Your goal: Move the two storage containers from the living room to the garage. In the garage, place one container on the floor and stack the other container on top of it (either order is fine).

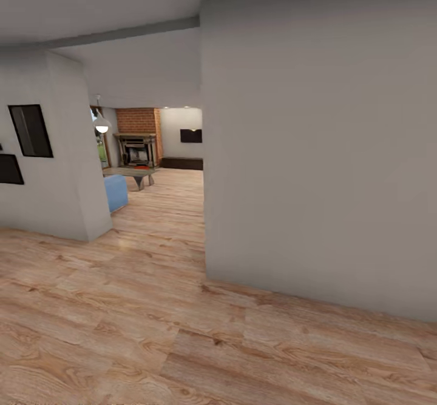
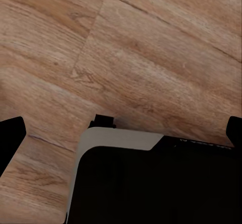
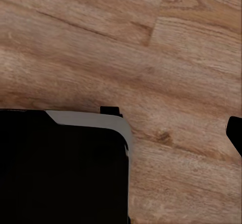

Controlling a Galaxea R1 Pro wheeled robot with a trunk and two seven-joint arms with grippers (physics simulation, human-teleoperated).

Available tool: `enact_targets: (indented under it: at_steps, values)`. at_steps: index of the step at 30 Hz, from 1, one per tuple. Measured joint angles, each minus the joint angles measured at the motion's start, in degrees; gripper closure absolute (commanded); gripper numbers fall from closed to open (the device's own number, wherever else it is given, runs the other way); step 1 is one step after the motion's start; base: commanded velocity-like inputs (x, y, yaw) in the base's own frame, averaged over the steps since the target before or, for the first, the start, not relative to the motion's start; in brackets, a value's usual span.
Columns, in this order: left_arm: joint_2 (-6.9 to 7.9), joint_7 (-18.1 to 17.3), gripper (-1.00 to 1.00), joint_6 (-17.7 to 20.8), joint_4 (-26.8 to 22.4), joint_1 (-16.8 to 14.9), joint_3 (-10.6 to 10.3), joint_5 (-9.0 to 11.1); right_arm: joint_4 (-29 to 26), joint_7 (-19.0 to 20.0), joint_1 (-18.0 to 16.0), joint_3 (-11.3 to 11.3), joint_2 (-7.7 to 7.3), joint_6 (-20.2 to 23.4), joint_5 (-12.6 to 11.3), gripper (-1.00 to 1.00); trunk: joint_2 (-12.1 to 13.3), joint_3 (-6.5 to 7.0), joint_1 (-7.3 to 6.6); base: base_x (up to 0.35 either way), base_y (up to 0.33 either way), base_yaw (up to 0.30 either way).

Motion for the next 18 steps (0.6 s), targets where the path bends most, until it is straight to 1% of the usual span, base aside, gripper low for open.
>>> enact_targets:
  at_steps: [18]
  values:
    - [0.0, 0.0, -1.0, -0.06, 0.0, -0.02, 0.0, 0.0, 0.0, 0.01, -0.01, 0.04, 0.03, 0.04, 0.04, -1.0, 0.0, 0.83, 0.0, 0.0, 0.0, 0.238]
